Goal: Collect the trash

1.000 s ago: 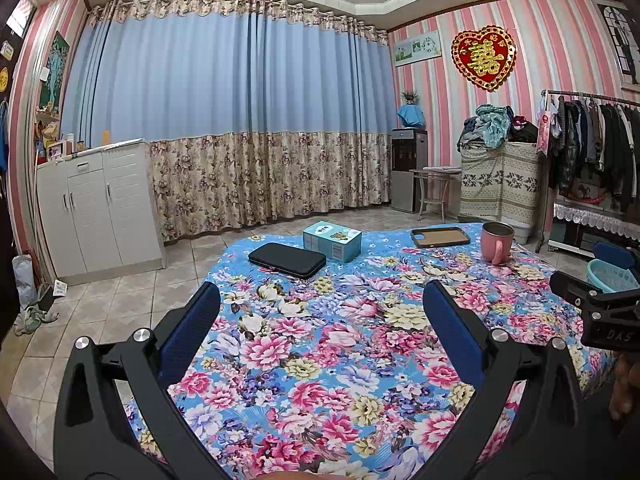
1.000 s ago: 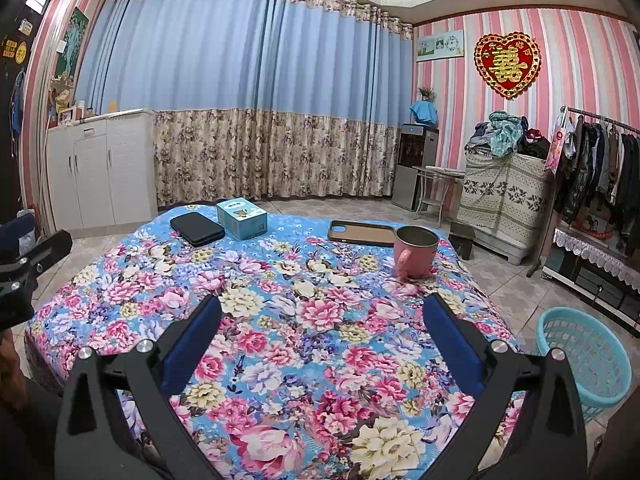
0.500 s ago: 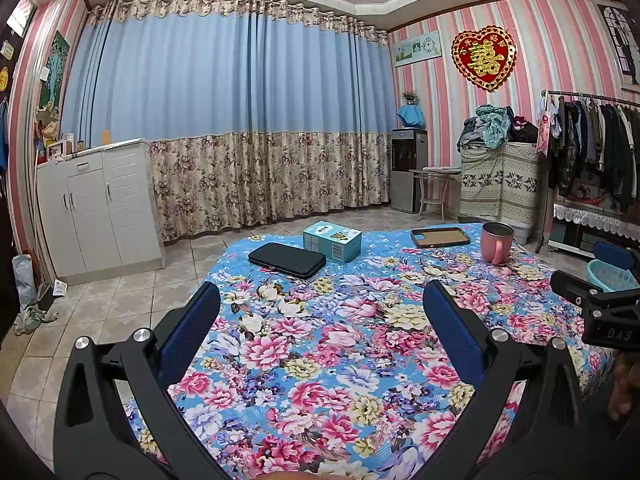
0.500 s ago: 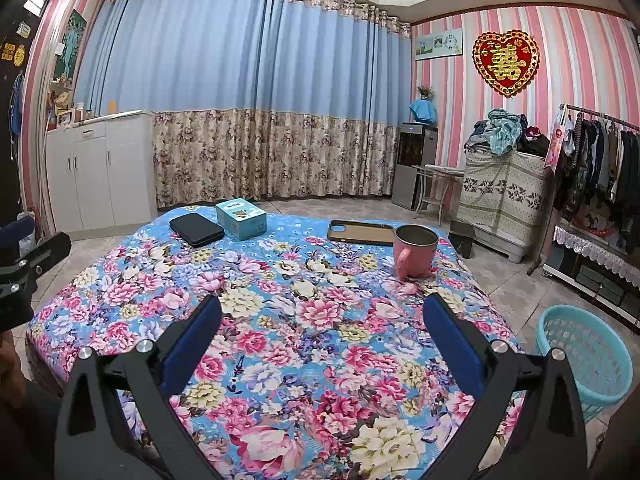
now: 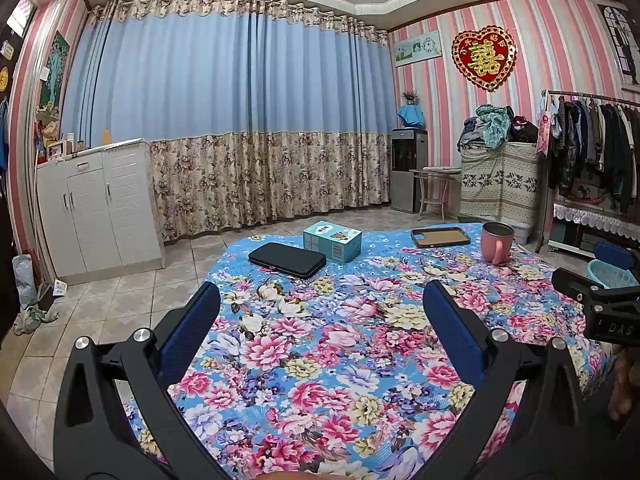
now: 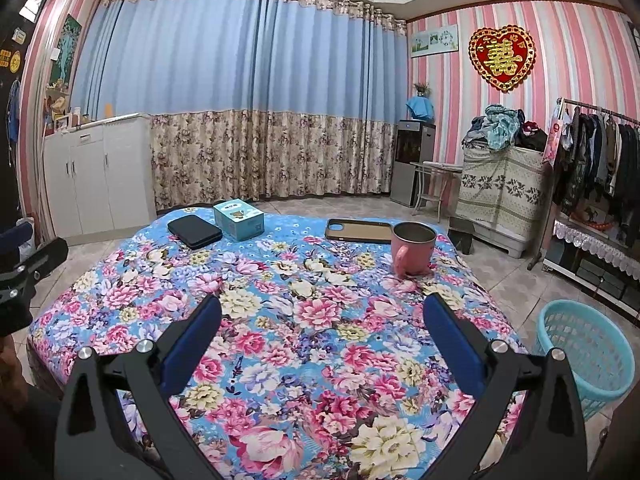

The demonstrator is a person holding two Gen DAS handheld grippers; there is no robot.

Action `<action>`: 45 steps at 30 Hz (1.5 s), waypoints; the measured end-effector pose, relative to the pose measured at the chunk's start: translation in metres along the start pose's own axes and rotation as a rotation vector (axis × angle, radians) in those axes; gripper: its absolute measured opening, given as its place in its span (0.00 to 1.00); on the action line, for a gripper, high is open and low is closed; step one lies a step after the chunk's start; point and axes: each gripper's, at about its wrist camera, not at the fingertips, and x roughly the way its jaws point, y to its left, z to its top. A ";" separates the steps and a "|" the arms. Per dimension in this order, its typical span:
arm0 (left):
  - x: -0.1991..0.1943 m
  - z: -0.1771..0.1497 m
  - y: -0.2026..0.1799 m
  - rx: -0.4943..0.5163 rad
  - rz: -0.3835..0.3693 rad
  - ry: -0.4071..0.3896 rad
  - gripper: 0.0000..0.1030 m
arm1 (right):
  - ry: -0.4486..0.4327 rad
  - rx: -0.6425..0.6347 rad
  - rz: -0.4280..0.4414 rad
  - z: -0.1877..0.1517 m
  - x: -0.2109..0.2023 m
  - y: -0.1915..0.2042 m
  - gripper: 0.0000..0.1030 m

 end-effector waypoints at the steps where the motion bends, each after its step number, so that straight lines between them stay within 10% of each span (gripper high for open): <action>1: 0.000 0.000 0.000 0.000 0.000 0.000 0.95 | 0.002 0.000 0.003 0.000 0.000 0.000 0.96; 45: 0.000 0.000 0.000 -0.001 0.000 0.000 0.95 | 0.013 0.022 0.023 0.001 0.005 0.000 0.96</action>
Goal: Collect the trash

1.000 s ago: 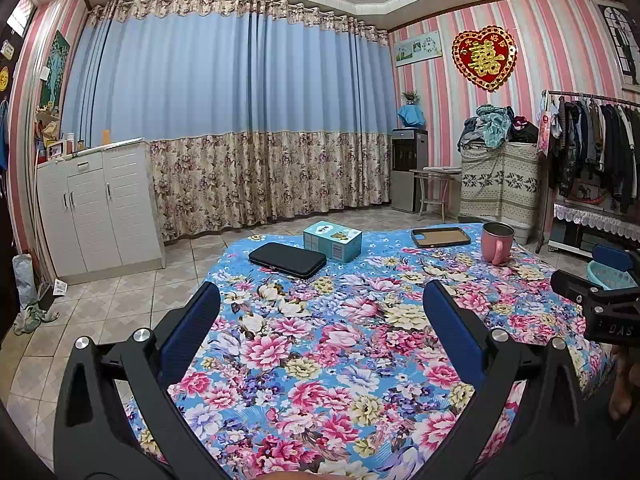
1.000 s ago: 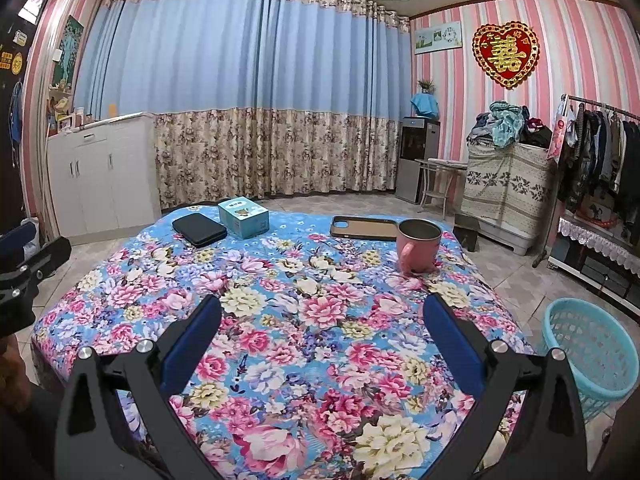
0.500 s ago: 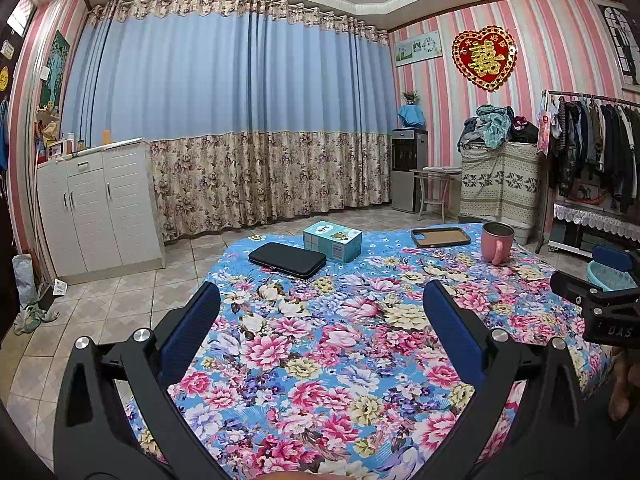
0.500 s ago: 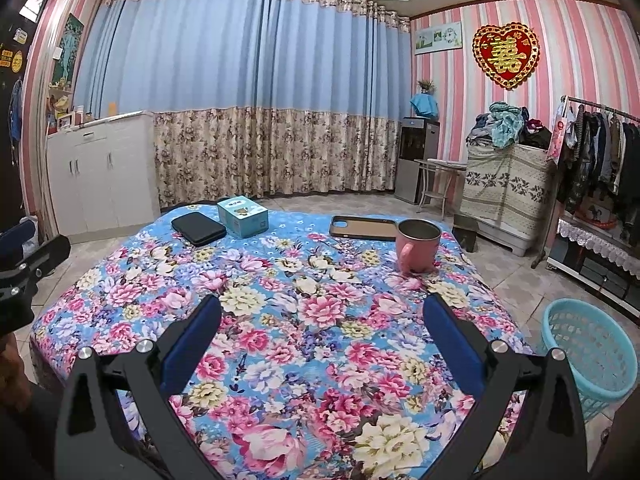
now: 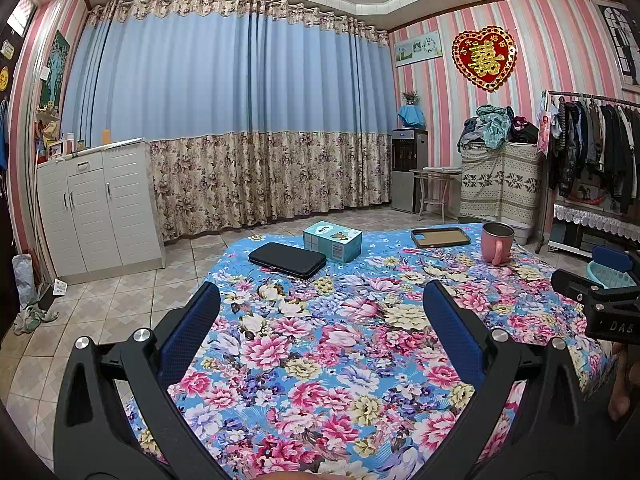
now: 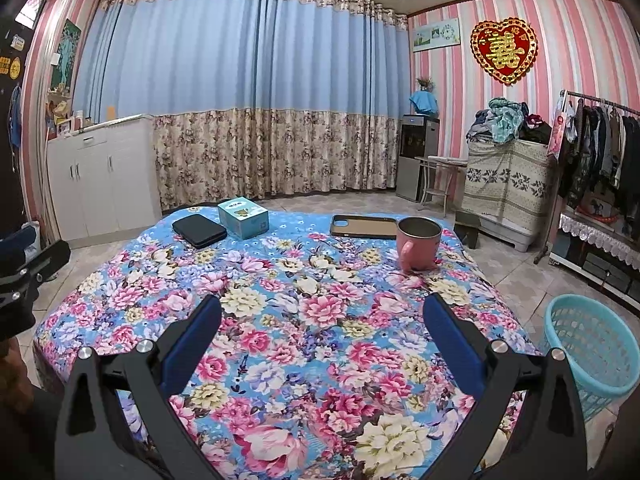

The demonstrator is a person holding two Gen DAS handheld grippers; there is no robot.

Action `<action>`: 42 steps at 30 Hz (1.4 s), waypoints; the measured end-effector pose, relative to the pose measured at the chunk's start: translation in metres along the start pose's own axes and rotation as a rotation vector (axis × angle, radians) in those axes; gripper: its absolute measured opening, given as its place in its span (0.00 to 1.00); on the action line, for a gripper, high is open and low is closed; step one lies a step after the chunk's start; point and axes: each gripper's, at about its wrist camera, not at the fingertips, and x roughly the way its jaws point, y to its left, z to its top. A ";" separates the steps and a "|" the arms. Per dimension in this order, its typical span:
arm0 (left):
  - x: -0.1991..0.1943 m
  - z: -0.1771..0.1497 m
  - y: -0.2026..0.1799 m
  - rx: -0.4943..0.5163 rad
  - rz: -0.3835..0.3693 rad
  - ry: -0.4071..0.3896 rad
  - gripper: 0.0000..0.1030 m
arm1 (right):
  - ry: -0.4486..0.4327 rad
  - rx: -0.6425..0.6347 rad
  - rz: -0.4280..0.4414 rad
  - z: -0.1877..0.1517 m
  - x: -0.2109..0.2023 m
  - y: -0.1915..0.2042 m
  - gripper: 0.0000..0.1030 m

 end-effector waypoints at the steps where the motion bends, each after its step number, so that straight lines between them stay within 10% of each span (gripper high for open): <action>1: 0.000 0.000 0.000 0.000 0.000 -0.001 0.95 | -0.001 0.005 0.000 0.000 0.000 -0.001 0.96; 42: -0.003 0.000 -0.005 0.014 0.007 -0.002 0.95 | 0.012 0.010 0.000 -0.001 0.003 0.002 0.96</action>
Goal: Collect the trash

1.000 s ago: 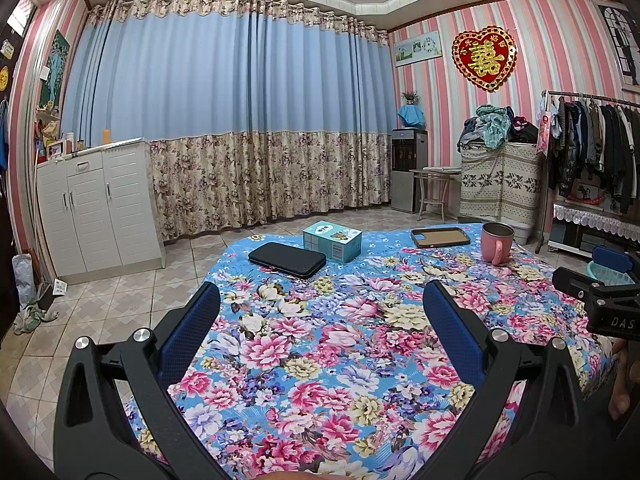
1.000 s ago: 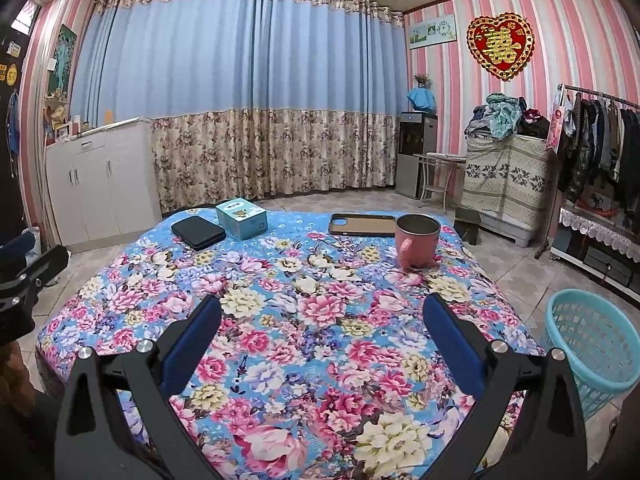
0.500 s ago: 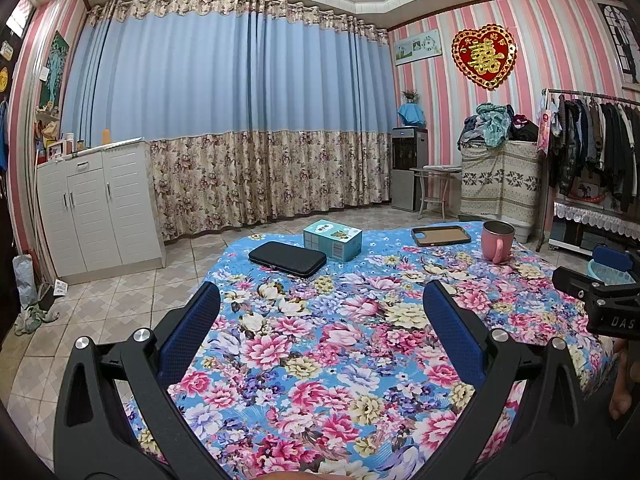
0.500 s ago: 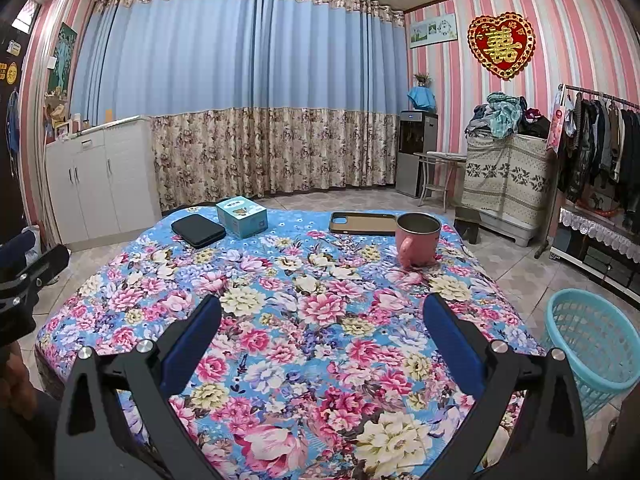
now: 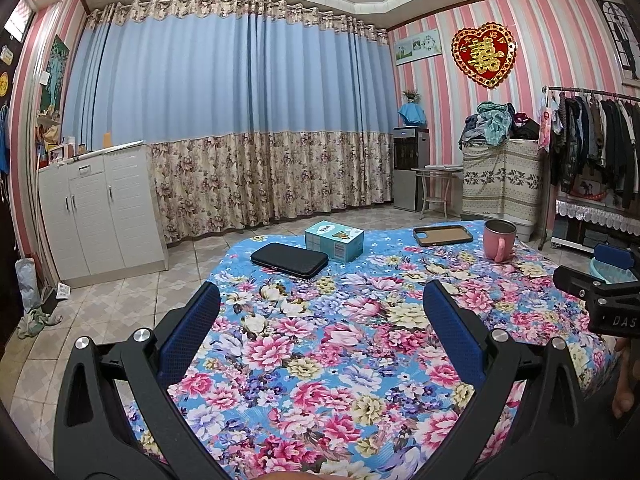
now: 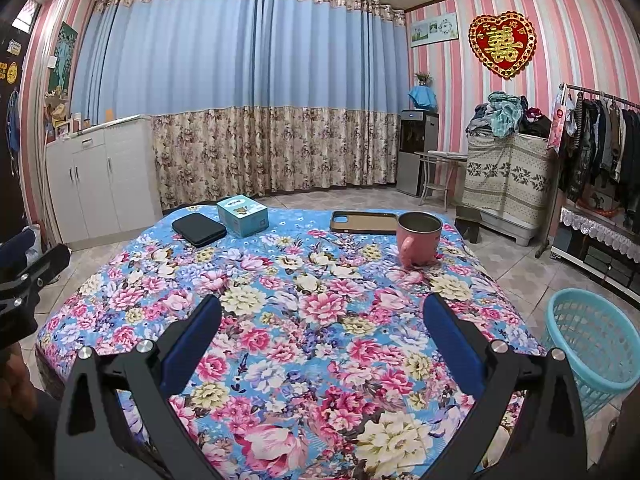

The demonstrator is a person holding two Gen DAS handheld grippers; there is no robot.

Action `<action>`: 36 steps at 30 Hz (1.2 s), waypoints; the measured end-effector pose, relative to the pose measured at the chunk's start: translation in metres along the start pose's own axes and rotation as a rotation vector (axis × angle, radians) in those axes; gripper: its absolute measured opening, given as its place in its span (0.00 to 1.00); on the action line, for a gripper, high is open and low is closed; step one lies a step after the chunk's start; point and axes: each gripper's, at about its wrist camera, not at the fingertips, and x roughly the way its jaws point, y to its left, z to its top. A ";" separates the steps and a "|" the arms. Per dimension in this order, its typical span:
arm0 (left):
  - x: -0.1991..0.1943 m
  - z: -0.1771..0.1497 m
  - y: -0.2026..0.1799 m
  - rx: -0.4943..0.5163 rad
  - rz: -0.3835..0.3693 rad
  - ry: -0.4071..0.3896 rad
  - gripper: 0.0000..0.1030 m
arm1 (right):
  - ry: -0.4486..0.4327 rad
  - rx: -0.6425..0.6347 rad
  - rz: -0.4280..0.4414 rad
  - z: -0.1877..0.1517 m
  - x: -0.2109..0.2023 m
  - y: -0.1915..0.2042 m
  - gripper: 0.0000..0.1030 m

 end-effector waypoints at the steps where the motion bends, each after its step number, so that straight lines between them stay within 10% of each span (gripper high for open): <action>1: 0.000 0.000 0.000 -0.001 0.001 0.001 0.95 | 0.000 0.001 0.000 0.000 0.000 0.000 0.96; 36: 0.001 0.000 0.000 -0.007 -0.001 0.003 0.95 | -0.009 -0.007 -0.020 0.000 -0.005 -0.002 0.96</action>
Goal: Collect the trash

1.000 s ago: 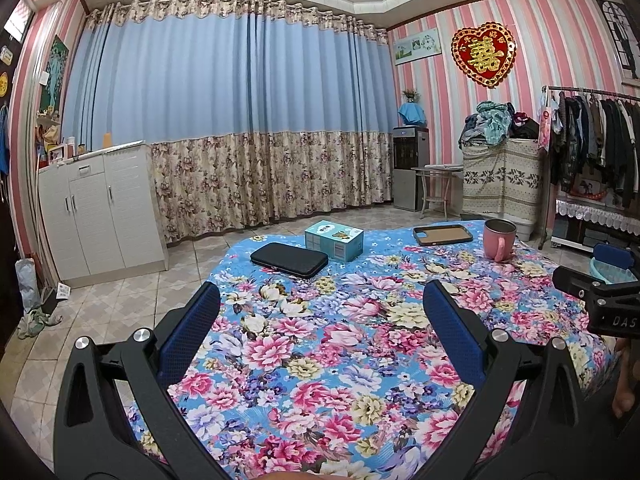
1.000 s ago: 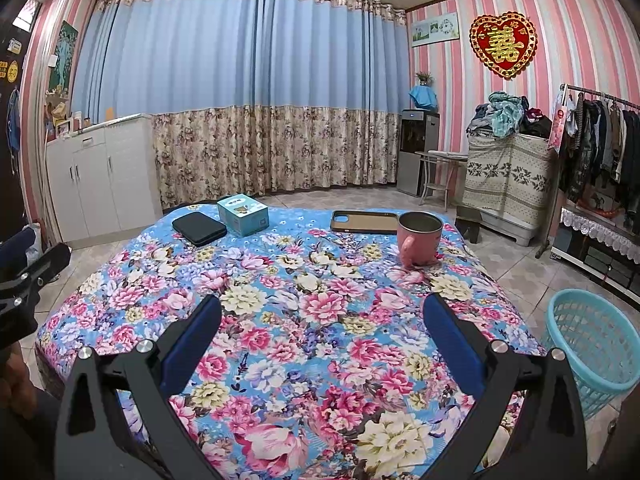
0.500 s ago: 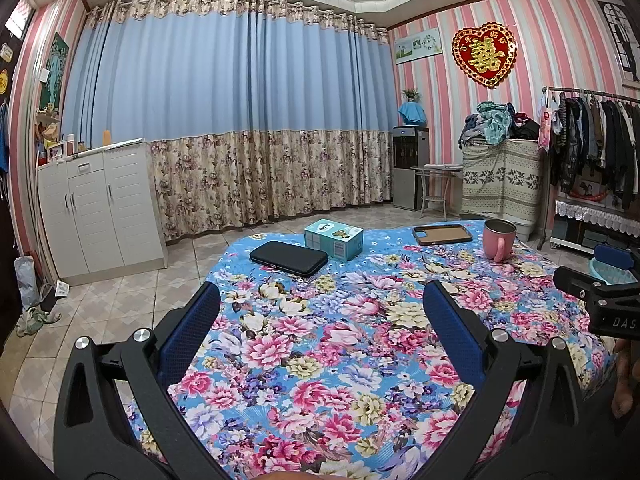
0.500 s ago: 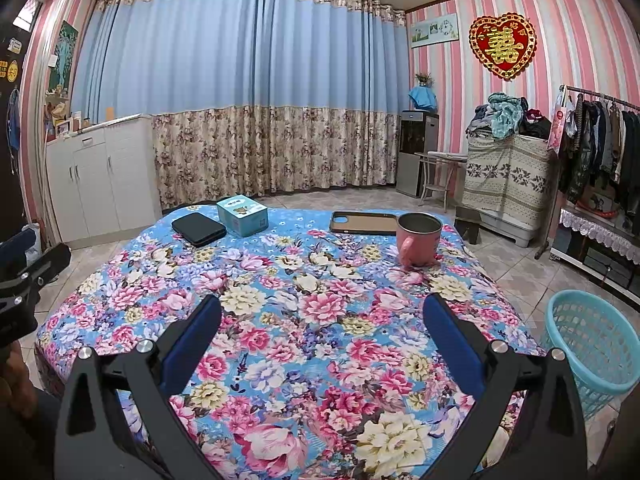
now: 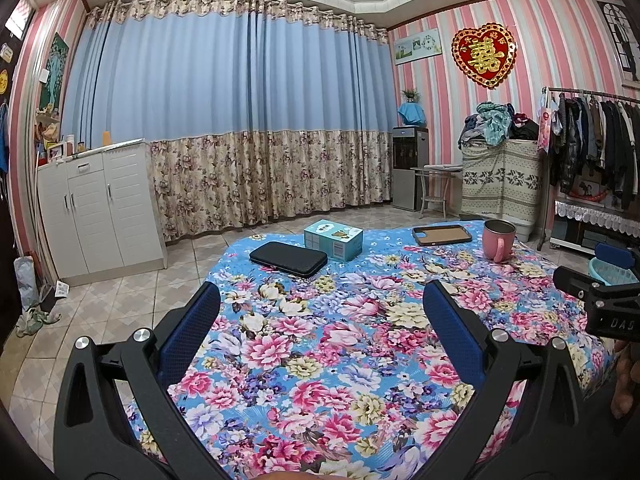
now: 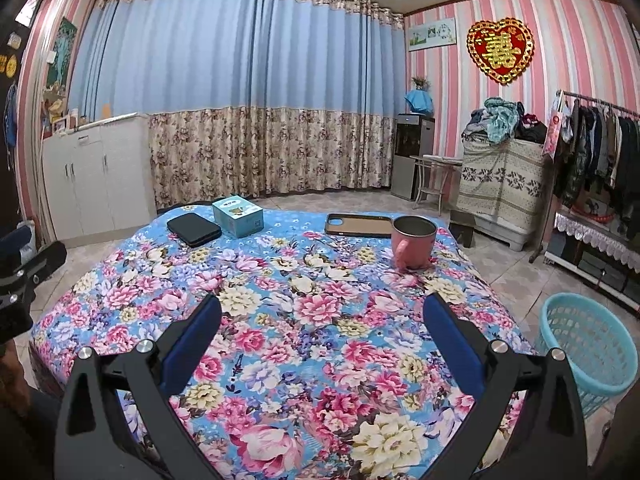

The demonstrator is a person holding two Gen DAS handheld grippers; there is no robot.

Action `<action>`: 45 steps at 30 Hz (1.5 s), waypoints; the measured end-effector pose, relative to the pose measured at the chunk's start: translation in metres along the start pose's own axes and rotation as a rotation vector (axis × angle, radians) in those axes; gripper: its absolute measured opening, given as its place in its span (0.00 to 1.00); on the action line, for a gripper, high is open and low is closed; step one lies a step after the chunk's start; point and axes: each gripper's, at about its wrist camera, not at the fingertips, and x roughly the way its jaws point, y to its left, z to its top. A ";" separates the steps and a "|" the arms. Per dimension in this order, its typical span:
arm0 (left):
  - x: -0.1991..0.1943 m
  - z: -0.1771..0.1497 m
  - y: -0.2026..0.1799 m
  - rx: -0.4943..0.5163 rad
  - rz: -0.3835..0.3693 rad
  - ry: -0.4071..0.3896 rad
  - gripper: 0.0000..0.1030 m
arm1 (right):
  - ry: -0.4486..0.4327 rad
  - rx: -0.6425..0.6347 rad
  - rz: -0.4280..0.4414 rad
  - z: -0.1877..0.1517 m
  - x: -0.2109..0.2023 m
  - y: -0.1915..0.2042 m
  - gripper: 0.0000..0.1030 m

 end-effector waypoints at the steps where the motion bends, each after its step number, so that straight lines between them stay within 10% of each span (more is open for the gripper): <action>1: 0.000 0.000 0.000 0.001 0.000 0.000 0.95 | 0.001 0.001 0.000 0.000 0.000 0.000 0.96; 45: 0.001 -0.002 0.002 -0.025 -0.006 0.005 0.95 | 0.004 -0.023 -0.009 0.002 0.002 0.006 0.96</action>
